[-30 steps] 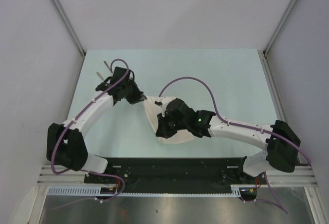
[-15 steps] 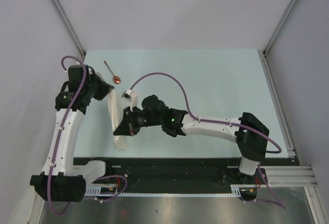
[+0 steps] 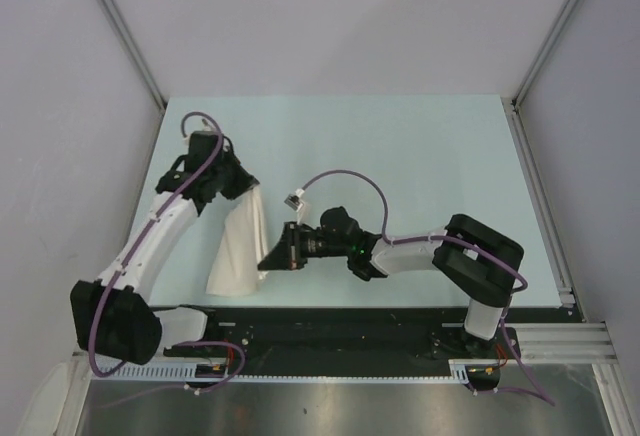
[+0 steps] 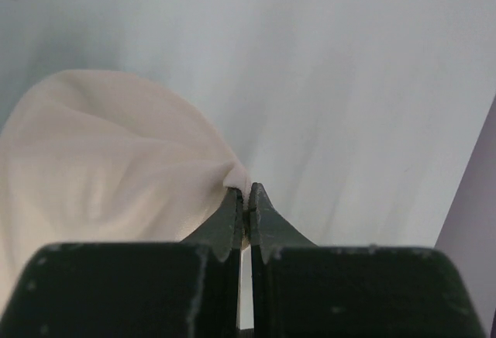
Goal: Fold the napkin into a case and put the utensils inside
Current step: Turn over the upper triangle folded napkin at the center of the board.
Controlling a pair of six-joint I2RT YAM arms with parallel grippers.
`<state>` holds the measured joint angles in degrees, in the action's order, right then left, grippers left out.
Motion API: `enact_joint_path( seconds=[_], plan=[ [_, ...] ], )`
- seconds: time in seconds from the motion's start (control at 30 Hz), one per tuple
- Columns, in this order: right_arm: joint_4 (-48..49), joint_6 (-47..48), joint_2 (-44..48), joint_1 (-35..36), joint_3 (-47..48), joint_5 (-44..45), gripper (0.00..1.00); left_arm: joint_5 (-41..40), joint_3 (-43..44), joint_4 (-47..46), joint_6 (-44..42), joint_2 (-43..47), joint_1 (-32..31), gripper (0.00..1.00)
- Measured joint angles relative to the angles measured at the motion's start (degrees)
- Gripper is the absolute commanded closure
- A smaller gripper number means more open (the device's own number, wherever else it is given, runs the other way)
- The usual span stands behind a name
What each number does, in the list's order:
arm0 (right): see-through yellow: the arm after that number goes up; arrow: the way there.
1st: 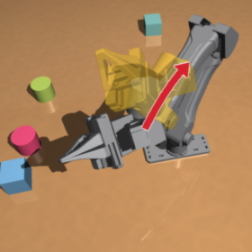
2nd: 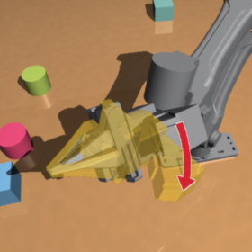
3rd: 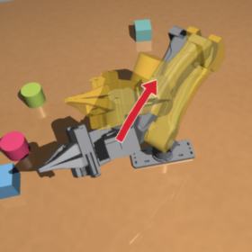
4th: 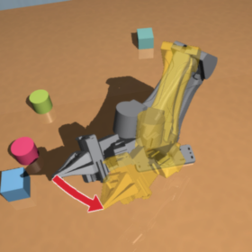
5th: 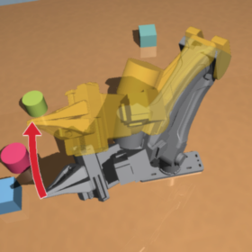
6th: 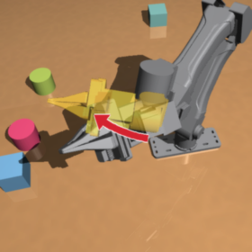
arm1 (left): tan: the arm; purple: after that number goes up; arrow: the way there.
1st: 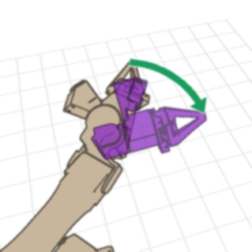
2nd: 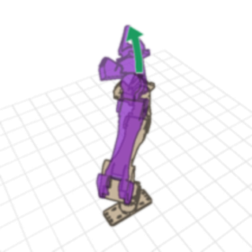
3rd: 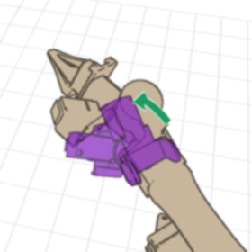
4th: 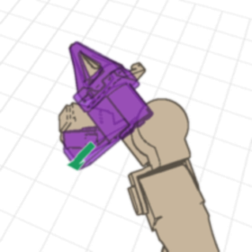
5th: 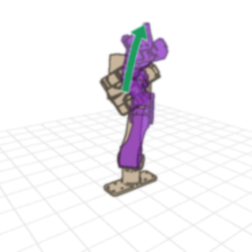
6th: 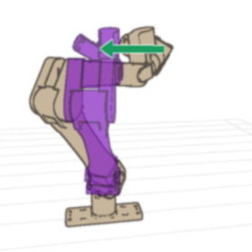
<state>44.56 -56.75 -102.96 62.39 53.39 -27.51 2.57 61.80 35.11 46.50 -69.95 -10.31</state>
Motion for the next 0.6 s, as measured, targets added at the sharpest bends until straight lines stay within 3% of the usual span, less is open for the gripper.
enact_joint_path(
  seconds=[0.23, 0.43, 0.53, 0.6],
  plan=[
    [2.7, -0.6, 8.7, -3.4, -17.4, -0.3, 1.0, -1.1, -1.1, -5.5, 2.4, -6.5, -12.7, 1.0],
    [5.0, 0.0, 12.8, -9.2, -26.8, -2.3, 0.99, -0.8, -1.3, -13.3, 4.7, -14.0, -17.1, 1.0],
    [6.1, 0.5, 11.8, -11.1, -29.9, -3.0, 0.88, 0.2, -1.5, -17.1, 5.0, -18.1, -19.5, 0.98],
    [6.8, 1.0, 11.0, -12.3, -32.2, -3.3, 0.74, 0.3, -1.1, -18.8, 5.0, -20.8, -21.4, 0.87]
  ],
)
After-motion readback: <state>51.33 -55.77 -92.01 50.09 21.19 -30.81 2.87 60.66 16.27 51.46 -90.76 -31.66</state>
